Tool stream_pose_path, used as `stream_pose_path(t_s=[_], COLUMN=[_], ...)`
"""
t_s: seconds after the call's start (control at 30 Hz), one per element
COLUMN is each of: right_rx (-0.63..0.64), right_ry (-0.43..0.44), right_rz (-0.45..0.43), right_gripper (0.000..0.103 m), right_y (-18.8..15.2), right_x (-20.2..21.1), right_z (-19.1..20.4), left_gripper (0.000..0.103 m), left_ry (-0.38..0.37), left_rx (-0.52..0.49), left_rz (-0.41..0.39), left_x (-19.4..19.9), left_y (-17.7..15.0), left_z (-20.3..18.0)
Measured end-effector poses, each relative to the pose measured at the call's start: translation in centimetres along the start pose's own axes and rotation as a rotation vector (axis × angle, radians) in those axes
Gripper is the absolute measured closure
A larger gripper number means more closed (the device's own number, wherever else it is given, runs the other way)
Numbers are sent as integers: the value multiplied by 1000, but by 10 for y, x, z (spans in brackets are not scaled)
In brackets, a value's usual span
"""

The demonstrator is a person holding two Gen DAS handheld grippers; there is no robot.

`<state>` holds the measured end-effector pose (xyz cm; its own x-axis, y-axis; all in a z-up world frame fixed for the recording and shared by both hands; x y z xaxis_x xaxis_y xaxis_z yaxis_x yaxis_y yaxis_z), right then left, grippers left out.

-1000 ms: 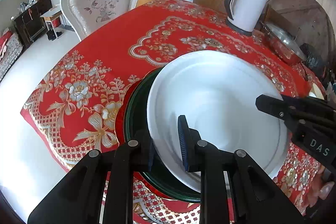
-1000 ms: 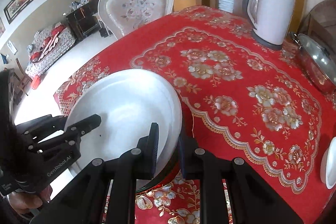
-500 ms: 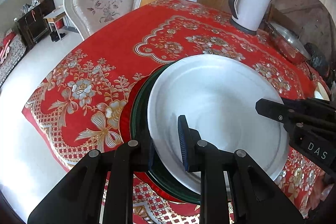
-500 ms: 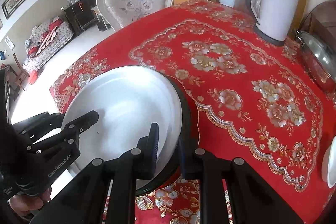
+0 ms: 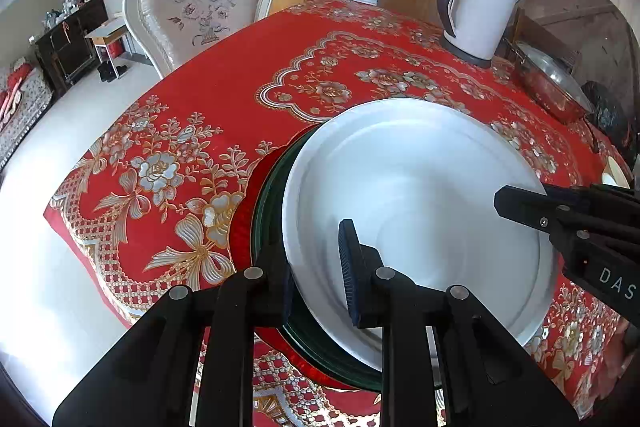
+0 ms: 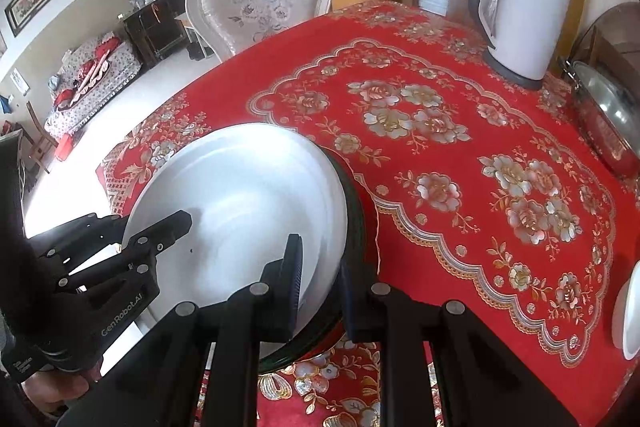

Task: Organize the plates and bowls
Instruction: 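Lower the white plate into the green bowl and open both tools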

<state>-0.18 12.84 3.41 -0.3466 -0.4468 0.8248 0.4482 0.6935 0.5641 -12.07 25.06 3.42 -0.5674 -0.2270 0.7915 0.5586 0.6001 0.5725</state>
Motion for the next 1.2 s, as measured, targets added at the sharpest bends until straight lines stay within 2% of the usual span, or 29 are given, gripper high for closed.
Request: stream_pose_path(t_s=[0.37, 0.43, 0.7, 0.83, 0.9, 1.03, 1.2], right_rx=[-4, 2, 13, -7, -13, -28, -62], right_ry=[18, 12, -36, -27, -23, -7, 18], right_rz=[-2, -2, -22, -33, -39, -57, -84], right_gripper=[85, 86, 85, 84, 84, 84, 84], right_y=[-1, -1, 1, 0, -1, -4, -11], right_x=[1, 2, 9, 13, 15, 23, 33], right_z=[1, 2, 0, -4, -5, -6, -13], left_gripper=[83, 80, 79, 76, 74, 47, 46], left_ry=[15, 20, 18, 9, 11, 12, 22], left_rx=[-9, -12, -19, -19, -23, -20, -10], left_rz=[-7, -10, -25, -36, -45, -115, -156], left_x=[0, 0, 3, 7, 11, 26, 35], left_y=[-1, -2, -2, 1, 1, 8, 17], left_z=[2, 2, 2, 2, 0, 1, 5])
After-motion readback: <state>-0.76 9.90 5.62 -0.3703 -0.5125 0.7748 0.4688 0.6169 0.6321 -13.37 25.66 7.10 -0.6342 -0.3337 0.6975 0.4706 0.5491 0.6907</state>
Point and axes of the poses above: each gripper's, at about its wrist camera, not at the fingertips, and x roughly against the way its jaws point, z to its left, y to its top, the point moved 4 cm from there along -x, roughly the way its jaws point, and after that the axes turned 14 degrees about x, right-handed, at the moved point
